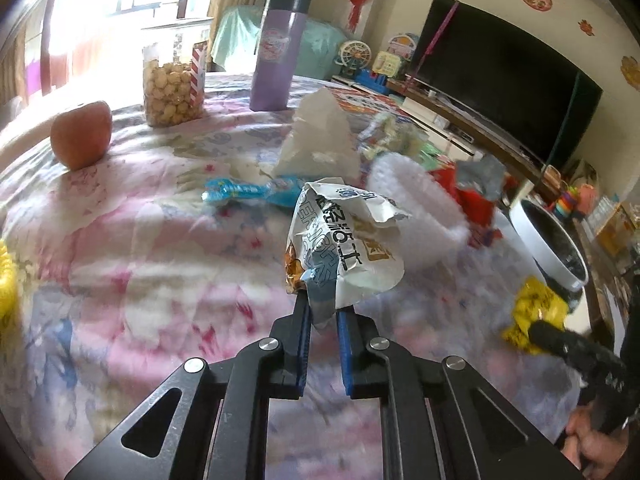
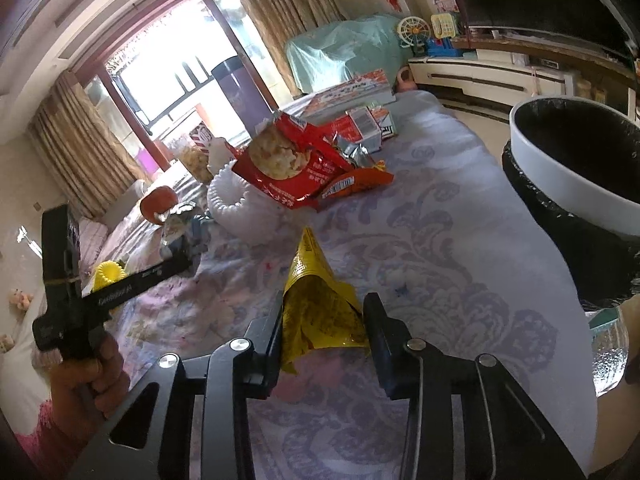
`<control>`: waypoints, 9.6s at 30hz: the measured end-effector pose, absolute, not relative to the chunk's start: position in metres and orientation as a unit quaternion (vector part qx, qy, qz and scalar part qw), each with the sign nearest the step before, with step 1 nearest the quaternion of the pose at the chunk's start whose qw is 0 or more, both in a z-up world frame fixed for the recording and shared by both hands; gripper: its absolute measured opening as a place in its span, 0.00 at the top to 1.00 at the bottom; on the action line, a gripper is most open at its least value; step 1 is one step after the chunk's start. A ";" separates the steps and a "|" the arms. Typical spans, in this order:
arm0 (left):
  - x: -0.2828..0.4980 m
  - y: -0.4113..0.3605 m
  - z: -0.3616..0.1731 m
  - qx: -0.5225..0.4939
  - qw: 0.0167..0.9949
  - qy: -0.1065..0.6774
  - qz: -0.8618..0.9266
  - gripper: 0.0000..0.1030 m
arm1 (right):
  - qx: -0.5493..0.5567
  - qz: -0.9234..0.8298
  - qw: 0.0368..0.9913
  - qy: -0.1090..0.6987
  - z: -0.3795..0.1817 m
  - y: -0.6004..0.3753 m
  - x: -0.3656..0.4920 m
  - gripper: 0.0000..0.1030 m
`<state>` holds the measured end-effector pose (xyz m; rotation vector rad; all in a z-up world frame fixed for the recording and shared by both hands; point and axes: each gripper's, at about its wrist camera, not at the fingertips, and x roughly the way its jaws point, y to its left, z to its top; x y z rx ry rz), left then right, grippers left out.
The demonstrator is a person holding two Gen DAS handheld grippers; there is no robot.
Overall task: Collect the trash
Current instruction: 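Grasp the white printed wrapper with the left tool while the right tool grasps the yellow chip bag, then carry both wrappers over the bin and open both tools to drop them, then move both open tools back over the table toward the white bowl, then grasp the white plastic bowl with the left tool while the right tool grasps the red wrapper, then carry the white bowl and red wrapper over the bin with both tools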
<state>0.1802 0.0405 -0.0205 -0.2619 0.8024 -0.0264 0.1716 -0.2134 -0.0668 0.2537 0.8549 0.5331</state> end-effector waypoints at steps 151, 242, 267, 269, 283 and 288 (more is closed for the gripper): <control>0.156 -0.038 -0.025 -0.118 0.897 0.424 -0.038 0.46 | 0.156 0.204 0.884 0.391 -0.054 -0.270 0.198 0.11; 0.205 -0.076 -0.012 -0.086 0.904 0.388 -0.160 0.81 | 0.207 0.204 0.891 0.350 -0.045 -0.302 0.188 0.54; 0.274 -0.157 -0.004 -0.030 0.893 0.385 -0.230 0.81 | 0.219 0.141 0.909 0.325 -0.029 -0.379 0.205 0.54; 0.281 -0.166 -0.004 -0.025 0.893 0.385 -0.234 0.81 | 0.216 0.135 0.911 0.325 -0.028 -0.384 0.209 0.54; 0.338 -0.210 -0.004 -0.001 0.881 0.400 -0.254 0.81 | 0.205 0.104 0.907 0.353 -0.037 -0.420 0.238 0.53; 0.356 -0.222 -0.004 0.009 0.878 0.405 -0.256 0.80 | 0.193 0.102 0.904 0.367 -0.042 -0.423 0.249 0.52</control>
